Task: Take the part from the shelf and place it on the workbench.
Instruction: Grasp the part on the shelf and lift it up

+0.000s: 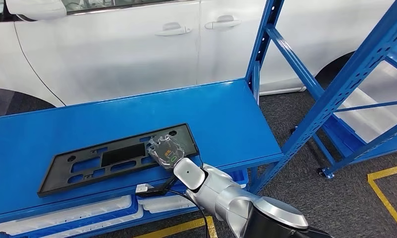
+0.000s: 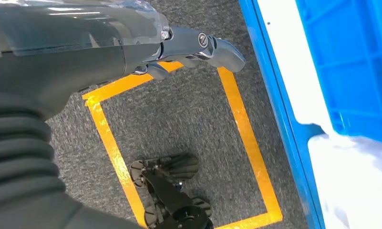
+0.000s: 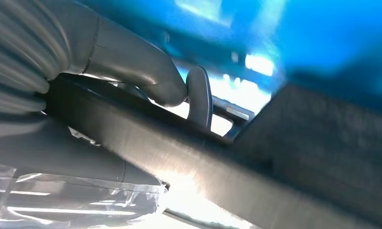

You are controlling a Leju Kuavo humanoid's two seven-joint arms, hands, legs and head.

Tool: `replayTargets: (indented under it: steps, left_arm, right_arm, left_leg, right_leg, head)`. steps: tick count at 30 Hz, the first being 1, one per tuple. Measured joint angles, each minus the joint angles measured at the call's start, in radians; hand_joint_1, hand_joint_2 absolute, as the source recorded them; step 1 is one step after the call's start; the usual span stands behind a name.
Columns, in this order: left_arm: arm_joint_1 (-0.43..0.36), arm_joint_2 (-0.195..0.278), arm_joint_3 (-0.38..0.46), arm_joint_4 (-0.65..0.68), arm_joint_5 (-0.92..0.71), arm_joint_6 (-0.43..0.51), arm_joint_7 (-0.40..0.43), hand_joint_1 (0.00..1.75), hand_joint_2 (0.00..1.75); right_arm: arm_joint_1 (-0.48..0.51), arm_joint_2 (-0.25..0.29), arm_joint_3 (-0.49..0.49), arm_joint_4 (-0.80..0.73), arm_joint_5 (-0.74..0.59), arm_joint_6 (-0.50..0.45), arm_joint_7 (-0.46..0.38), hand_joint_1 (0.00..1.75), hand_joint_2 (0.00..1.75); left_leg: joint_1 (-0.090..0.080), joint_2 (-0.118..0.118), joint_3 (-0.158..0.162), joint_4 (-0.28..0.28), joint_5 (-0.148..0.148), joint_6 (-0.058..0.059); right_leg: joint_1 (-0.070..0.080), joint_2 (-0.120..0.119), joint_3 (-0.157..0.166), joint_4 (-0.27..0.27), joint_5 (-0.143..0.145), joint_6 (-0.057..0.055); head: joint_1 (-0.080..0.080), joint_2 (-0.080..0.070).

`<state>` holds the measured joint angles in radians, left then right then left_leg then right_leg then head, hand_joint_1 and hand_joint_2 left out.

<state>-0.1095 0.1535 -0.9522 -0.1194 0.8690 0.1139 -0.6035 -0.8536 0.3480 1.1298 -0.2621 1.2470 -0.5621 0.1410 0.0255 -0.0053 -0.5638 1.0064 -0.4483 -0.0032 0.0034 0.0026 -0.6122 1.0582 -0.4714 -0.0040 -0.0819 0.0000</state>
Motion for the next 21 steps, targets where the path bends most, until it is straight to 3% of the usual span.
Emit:
replayTargets:
  steps: [3,4,5,6,9,11,15,17,19,20,21]
  left_arm:
    - [-0.001,-0.001,0.011,0.000,0.000,-0.005,-0.001,0.00,1.75]
    - [-0.001,-0.001,0.013,0.000,0.000,-0.006,-0.001,0.00,1.75]
    - [0.000,-0.001,0.014,0.000,0.000,-0.007,-0.001,0.00,1.75]
    - [0.000,-0.001,0.015,0.000,0.000,-0.008,-0.001,0.00,1.75]
    - [0.000,-0.002,0.017,0.000,0.000,-0.009,-0.001,0.00,1.75]
    - [-0.001,-0.002,0.018,0.000,0.000,-0.009,-0.001,0.00,1.75]
    - [-0.001,-0.003,0.018,0.000,0.000,-0.009,-0.004,0.00,1.75]
    - [-0.002,-0.002,0.022,0.000,0.000,-0.006,-0.012,0.00,1.75]
    - [-0.003,0.000,0.034,0.000,0.000,-0.002,-0.022,0.00,1.75]
    - [-0.002,0.003,0.043,0.000,0.000,-0.002,-0.024,0.00,1.75]
    - [-0.002,0.004,0.053,0.000,0.000,-0.004,-0.025,0.00,1.75]
  right_arm:
    - [-0.002,0.000,-0.065,-0.003,-0.018,-0.053,-0.039,1.75,1.75]
    - [-0.001,-0.001,-0.078,-0.003,-0.020,-0.057,-0.042,1.75,1.75]
    - [-0.001,-0.002,-0.088,-0.003,-0.022,-0.059,-0.043,1.75,1.75]
    - [-0.001,-0.002,-0.096,-0.003,-0.023,-0.059,-0.043,1.75,1.75]
    - [-0.001,-0.003,-0.113,-0.004,-0.023,-0.060,-0.044,1.75,1.75]
    - [-0.002,-0.003,-0.121,-0.006,-0.023,-0.061,-0.045,1.75,1.75]
    - [-0.002,-0.003,-0.129,-0.013,-0.031,-0.066,-0.064,1.75,1.75]
    - [0.010,-0.008,-0.162,-0.061,-0.087,-0.080,-0.170,1.75,1.75]
    - [0.042,-0.019,-0.253,-0.168,-0.212,-0.085,-0.371,1.75,1.75]
    - [0.064,-0.025,-0.310,-0.237,-0.288,-0.074,-0.461,1.75,1.75]
    - [0.087,-0.033,-0.361,-0.314,-0.364,-0.053,-0.527,1.75,1.75]
  left_leg:
    - [0.000,0.001,-0.003,-0.001,0.002,0.008]
    - [0.000,0.000,-0.004,-0.001,0.002,0.009]
    - [0.000,-0.001,-0.004,-0.001,0.002,0.009]
    - [0.000,-0.002,-0.003,0.000,0.001,0.008]
    - [-0.002,-0.004,0.002,0.001,-0.005,0.000]
    - [-0.004,-0.004,0.000,0.001,-0.007,-0.010]
    - [-0.001,-0.001,-0.005,0.012,-0.022,-0.031]
    - [0.000,0.000,-0.045,0.101,-0.072,-0.035]
    - [0.000,0.000,-0.113,0.237,-0.128,-0.037]
    - [0.000,0.000,-0.136,0.279,-0.134,-0.038]
    - [0.000,0.000,-0.142,0.284,-0.120,-0.038]
  right_leg:
    - [-0.005,-0.001,-0.085,0.176,-0.085,0.011]
    - [-0.007,-0.001,-0.112,0.229,-0.100,0.013]
    - [-0.008,-0.001,-0.125,0.250,-0.095,0.013]
    - [-0.009,-0.001,-0.120,0.231,-0.073,0.012]
    - [-0.006,-0.001,-0.036,0.039,0.026,0.000]
    - [-0.001,0.000,-0.009,-0.027,0.041,-0.007]
    - [-0.001,0.001,-0.003,-0.043,0.042,-0.027]
    - [-0.003,0.000,0.002,-0.050,0.043,-0.037]
    - [0.001,0.000,0.003,-0.050,0.041,-0.044]
    - [0.003,0.000,0.004,-0.048,0.039,-0.045]
    - [0.005,0.000,0.005,-0.046,0.036,-0.045]
  head:
    - [0.000,0.000]
    - [0.000,0.000]
    - [0.000,0.000]
    - [0.000,0.000]
    - [0.000,0.000]
    - [0.000,0.000]
    - [0.000,0.000]
    - [0.000,0.000]
    - [0.000,0.000]
    - [0.000,0.000]
    - [0.000,0.000]
